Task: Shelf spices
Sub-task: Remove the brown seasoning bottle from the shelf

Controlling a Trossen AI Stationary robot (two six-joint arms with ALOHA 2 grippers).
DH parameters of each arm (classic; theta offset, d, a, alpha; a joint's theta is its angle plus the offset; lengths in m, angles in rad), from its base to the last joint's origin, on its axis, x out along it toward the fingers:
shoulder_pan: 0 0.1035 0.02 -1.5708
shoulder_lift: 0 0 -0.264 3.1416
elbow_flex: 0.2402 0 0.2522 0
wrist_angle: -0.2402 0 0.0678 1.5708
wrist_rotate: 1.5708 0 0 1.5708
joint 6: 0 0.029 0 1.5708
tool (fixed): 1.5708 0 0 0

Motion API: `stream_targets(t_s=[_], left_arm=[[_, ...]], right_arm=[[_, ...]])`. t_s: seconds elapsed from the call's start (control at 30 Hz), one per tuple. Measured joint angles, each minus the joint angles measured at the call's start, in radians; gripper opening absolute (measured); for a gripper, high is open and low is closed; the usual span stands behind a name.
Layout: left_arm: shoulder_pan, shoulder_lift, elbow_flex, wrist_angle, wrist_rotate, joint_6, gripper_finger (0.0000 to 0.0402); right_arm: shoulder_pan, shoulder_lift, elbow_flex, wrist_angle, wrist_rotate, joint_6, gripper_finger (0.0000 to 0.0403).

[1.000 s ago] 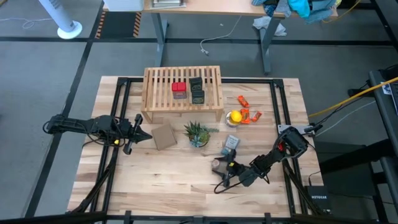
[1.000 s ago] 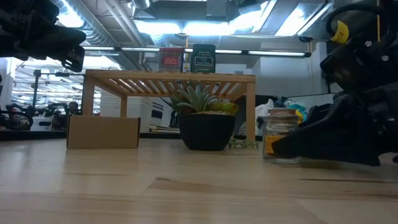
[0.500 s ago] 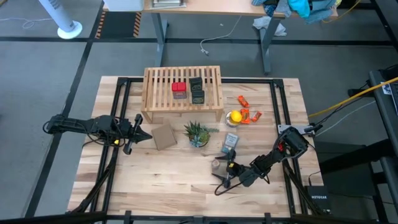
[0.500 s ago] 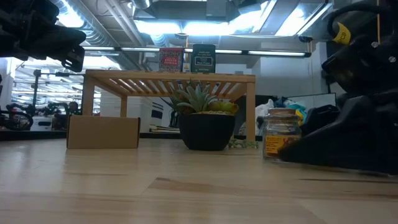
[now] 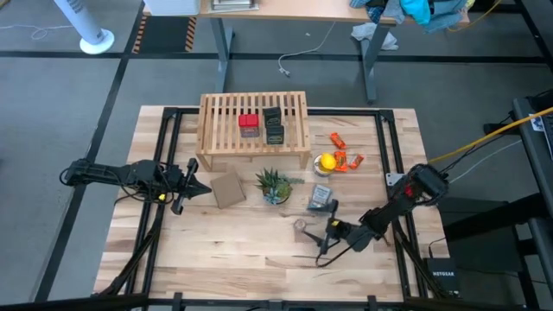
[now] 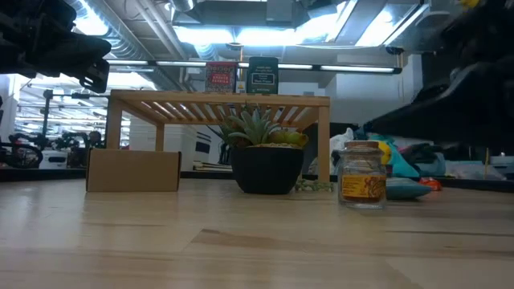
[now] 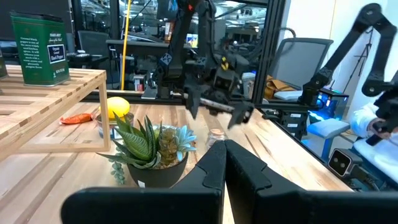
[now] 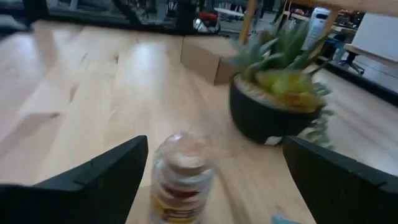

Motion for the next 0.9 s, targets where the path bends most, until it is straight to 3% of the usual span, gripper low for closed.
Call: stream_targets(t_s=[0.2, 0.73, 0.9], left_arm=[[0.000, 0.000, 0.000, 0.000, 0.000, 0.000, 0.0000], [0.000, 0.000, 0.000, 0.000, 0.000, 0.000, 0.0000], [0.000, 0.000, 0.000, 0.000, 0.000, 0.000, 0.0000]], right_arm=[[0.019, -0.138, -0.087, 0.000, -0.051, 0.003, 0.0379], [0.028, -0.259, -0.185, -0.003, -0.053, -0.075, 0.0378], [-0.027, -0.343, -0.215, -0.002, -0.040, -0.113, 0.0378]])
